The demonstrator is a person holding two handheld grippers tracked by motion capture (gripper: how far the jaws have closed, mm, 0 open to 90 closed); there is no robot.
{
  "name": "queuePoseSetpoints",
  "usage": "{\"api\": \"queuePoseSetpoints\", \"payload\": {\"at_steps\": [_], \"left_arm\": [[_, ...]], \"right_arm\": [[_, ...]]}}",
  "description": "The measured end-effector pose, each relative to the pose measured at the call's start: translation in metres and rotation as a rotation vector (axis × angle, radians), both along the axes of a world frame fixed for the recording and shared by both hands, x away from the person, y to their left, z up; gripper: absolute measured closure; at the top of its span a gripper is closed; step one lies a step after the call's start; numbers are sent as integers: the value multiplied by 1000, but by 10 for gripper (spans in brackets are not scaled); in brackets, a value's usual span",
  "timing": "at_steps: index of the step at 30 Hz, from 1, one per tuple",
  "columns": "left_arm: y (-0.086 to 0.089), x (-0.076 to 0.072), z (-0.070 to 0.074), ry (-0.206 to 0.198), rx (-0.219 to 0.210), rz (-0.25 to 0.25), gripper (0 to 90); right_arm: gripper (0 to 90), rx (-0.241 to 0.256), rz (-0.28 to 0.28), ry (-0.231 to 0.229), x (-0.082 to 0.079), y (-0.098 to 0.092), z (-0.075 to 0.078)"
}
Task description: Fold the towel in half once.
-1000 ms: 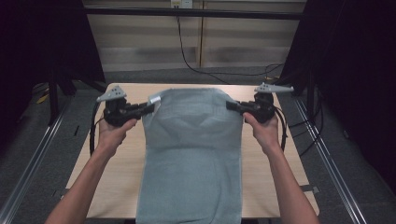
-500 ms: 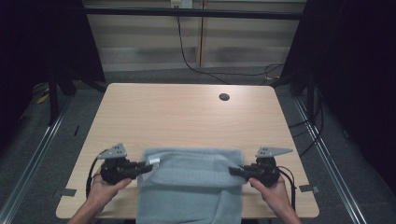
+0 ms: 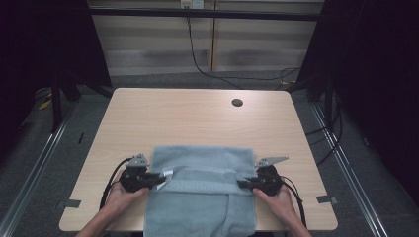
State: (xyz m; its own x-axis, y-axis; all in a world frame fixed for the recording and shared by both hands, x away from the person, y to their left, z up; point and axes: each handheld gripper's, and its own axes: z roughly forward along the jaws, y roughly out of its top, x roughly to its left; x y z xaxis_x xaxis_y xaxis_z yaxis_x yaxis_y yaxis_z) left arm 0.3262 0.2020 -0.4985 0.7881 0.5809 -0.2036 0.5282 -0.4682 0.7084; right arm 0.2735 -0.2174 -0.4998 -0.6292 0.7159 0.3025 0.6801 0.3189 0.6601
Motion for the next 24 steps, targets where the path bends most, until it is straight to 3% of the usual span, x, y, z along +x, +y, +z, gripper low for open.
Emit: {"api": "queuePoseSetpoints", "payload": {"at_steps": [6,13,20,24], "left_arm": [[-6,45,-3,-43,10,68,789],[-12,91,-5,-49,10,157,786],[-10,113,-12,-55,-52,205,783],[-12,121,-12,-67,-44,229,784]], "right_arm": [[842,-17,-55,-15,50,-1,-1],[842,-16,-122,-45,96,2,-5],[842,-7,-159,-62,124,3,-8],[843,-16,-190,-81,134,6,-8]]}}
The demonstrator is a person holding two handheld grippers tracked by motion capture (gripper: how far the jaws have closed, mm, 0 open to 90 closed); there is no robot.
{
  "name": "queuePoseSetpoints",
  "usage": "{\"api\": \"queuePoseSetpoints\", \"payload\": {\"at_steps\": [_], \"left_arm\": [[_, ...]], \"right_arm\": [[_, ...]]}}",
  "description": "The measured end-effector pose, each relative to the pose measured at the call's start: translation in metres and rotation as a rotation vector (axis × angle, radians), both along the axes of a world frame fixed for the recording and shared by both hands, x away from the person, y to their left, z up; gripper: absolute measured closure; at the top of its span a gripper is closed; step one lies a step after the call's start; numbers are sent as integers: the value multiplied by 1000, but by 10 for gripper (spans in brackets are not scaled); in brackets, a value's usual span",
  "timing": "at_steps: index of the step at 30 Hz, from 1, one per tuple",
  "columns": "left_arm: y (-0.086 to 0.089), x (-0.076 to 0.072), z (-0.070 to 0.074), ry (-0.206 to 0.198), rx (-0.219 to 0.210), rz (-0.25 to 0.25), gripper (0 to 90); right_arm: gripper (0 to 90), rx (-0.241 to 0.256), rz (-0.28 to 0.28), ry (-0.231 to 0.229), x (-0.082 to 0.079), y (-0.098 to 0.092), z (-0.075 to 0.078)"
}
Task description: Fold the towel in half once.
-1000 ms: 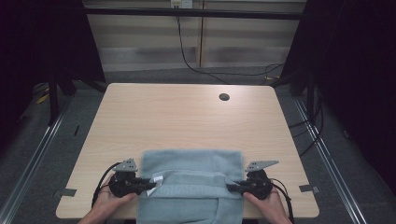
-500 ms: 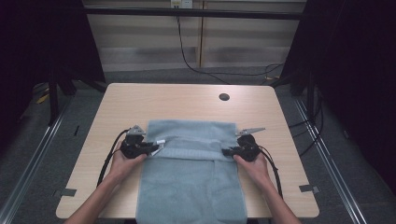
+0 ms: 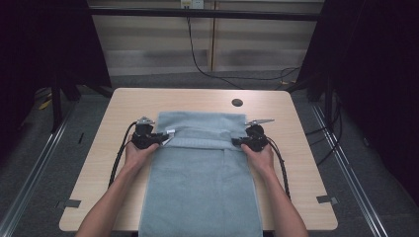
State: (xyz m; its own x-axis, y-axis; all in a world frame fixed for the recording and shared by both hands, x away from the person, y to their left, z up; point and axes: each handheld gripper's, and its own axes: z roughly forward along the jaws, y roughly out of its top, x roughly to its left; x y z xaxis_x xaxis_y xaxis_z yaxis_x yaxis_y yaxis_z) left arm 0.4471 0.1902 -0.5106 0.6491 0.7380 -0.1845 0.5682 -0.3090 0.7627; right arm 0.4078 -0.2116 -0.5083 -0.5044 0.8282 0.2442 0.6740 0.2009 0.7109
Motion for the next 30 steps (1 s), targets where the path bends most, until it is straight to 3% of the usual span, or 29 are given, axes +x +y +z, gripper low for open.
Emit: {"api": "queuePoseSetpoints", "payload": {"at_steps": [4,8,11,13,17,20,26,30], "left_arm": [[-3,9,1,11,9,17,783],[-5,14,5,20,32,23,788],[-3,12,7,18,-9,34,796],[0,10,14,19,-55,32,800],[7,2,42,-39,-148,22,803],[11,-5,66,-89,-184,6,803],[14,-29,120,-204,-212,-54,803],[19,-53,153,-272,-212,-98,803]], "right_arm": [[843,-7,-39,6,12,2,1],[845,-27,-43,28,25,4,5],[845,4,-38,11,27,1,8],[845,63,-40,-19,26,-6,16],[846,130,-19,-96,19,-15,45],[846,169,-9,-168,11,-19,74],[845,182,30,-292,-9,-25,130],[845,209,65,-350,-27,-27,154]]}}
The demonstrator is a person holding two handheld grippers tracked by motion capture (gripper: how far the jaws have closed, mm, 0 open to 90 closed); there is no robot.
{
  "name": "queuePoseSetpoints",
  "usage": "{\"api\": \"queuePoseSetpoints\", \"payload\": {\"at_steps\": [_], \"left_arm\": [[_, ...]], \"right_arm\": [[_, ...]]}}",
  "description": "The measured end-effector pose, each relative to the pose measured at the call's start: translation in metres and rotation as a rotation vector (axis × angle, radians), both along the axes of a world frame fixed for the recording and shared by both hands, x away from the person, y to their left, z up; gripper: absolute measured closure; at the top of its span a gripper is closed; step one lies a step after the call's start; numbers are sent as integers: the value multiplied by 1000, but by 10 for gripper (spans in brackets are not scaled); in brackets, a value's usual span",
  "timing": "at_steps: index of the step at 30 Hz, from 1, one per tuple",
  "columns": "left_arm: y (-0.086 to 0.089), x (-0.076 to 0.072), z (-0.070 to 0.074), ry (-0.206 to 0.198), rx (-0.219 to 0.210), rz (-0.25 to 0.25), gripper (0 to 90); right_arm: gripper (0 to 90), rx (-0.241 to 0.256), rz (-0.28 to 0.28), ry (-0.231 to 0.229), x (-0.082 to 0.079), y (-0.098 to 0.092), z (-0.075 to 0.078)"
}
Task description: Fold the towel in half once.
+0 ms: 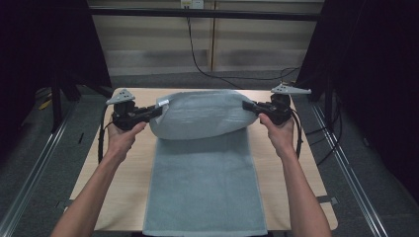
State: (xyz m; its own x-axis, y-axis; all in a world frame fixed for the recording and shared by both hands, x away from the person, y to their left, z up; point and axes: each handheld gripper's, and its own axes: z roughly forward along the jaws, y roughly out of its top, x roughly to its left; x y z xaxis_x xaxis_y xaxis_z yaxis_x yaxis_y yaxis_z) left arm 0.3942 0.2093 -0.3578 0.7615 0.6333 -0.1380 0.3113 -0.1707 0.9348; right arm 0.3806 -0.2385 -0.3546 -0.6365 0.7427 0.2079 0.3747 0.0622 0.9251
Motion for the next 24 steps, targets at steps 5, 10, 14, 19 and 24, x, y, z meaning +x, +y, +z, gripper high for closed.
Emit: {"api": "queuePoseSetpoints", "payload": {"at_steps": [5,10,14,19,24], "left_arm": [[11,-30,12,-40,-34,-39,802],[17,-64,-7,-11,-14,-77,801],[21,-87,-43,53,15,-95,799],[16,-112,-79,118,72,-142,792],[17,-134,-106,162,109,-194,781]], "right_arm": [[845,-5,57,-47,-32,1,17],[844,-49,100,-51,-65,5,16],[842,-77,144,8,-91,11,-17],[822,-99,168,103,-121,15,-68],[757,-81,193,162,-151,9,-95]]}}
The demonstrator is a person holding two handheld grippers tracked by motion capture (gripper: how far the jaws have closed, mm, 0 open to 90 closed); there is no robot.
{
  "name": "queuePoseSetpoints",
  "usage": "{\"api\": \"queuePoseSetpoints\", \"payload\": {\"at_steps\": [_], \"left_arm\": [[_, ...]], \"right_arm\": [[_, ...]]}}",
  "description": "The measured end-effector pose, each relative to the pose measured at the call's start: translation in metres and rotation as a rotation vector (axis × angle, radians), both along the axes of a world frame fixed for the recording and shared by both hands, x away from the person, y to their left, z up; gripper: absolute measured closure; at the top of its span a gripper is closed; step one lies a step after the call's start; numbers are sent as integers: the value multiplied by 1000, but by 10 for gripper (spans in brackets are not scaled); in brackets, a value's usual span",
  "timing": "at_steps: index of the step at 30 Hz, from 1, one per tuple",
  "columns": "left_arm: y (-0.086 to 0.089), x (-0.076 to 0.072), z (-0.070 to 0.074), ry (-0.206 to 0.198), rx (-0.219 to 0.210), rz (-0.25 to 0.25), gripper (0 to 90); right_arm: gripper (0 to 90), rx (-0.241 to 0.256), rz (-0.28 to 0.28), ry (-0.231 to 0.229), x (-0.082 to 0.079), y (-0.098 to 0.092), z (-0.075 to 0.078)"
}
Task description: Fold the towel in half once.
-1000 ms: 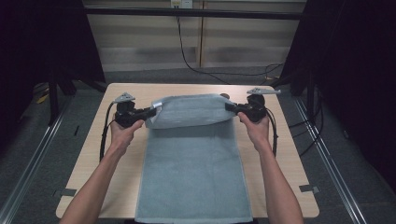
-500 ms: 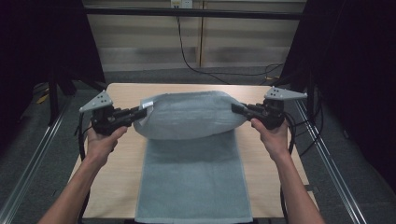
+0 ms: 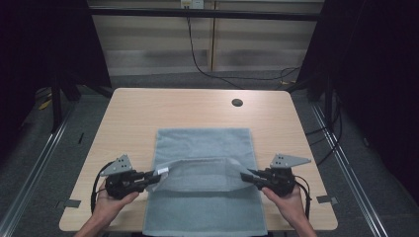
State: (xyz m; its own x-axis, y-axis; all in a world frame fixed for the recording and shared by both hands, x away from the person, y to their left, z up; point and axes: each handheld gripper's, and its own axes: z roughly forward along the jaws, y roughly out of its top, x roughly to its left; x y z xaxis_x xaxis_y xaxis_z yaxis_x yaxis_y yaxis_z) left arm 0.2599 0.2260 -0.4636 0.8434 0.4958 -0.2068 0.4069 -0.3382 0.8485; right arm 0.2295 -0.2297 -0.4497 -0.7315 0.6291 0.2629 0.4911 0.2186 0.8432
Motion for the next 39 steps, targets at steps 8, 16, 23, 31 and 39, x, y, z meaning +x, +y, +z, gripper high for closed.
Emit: {"api": "queuePoseSetpoints", "payload": {"at_steps": [8,16,23,31,39], "left_arm": [[17,-24,-12,60,-25,-29,774],[21,-33,-3,53,-81,-57,632],[17,-2,-6,70,-24,15,639],[-2,47,-14,116,51,75,633],[-23,85,-22,132,107,128,599]], "right_arm": [[668,-26,26,53,-40,-8,-18],[584,1,6,25,-58,-21,-13],[580,-9,-16,43,-29,-18,-18],[531,-58,-52,15,19,-6,-16],[472,-91,-112,58,76,8,-31]]}}
